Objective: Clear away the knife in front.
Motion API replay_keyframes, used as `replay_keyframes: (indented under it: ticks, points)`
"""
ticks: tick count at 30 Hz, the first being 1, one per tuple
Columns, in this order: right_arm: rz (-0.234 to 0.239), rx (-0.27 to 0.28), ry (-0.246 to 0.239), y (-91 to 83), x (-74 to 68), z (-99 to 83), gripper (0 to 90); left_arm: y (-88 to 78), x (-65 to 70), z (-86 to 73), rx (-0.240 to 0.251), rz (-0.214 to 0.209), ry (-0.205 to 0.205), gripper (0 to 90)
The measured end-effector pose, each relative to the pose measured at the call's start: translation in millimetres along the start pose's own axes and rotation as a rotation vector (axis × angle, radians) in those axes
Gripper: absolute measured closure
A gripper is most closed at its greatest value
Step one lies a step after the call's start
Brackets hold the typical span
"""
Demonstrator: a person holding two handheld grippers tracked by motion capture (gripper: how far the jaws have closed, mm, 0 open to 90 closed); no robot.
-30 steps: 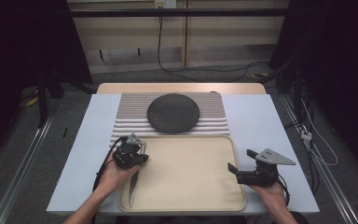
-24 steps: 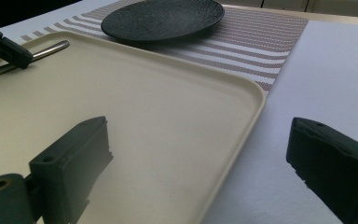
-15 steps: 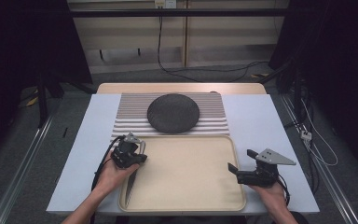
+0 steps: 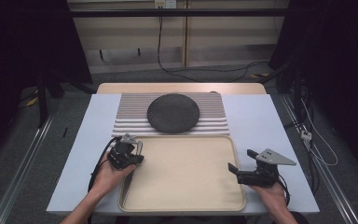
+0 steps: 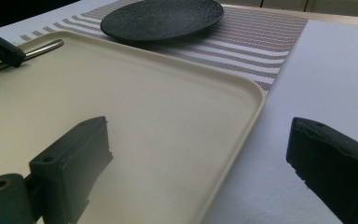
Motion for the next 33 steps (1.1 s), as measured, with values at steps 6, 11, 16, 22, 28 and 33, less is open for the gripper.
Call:
replay_keyframes:
  ticks: [6, 11, 16, 22, 28, 33]
  points:
    - [-0.001, -0.001, -0.001, 0.1, 0.0, -0.1, 6.3, -3.6, -3.1, -4.4, 0.006, -0.006, -0.011, 90.0]
    - [0.000, -0.003, -0.002, 1.0, -0.4, -0.1, 6.3, -5.3, -4.8, -6.2, 0.007, -0.009, -0.016, 90.0]
    - [-0.002, -0.004, -0.002, 1.1, 0.1, -0.2, 6.3, -6.8, -6.4, -8.2, 0.013, -0.009, -0.031, 90.0]
    - [-0.001, -0.002, -0.002, 0.4, -0.2, -0.1, 6.3, -7.4, -5.9, -9.0, 0.019, 0.012, -0.019, 90.0]
    - [0.001, -0.003, -0.003, 0.7, -0.7, -0.1, 6.3, -8.4, -6.7, -9.7, 0.031, 0.006, -0.016, 90.0]
    - [0.001, -0.003, -0.002, 1.0, -0.5, -0.1, 6.3, -11.4, -4.4, -5.5, 0.084, -0.015, -0.019, 89.7]
Point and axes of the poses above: each handheld gripper's, and its own axes: y roughly forward along the jaws, z roughly out of its top, x roughly to its right, the point moved 8 cm from there along y, roughly forward along the jaws, and after that the axes turned 3 degrees about -y, right-handed, at the moved point
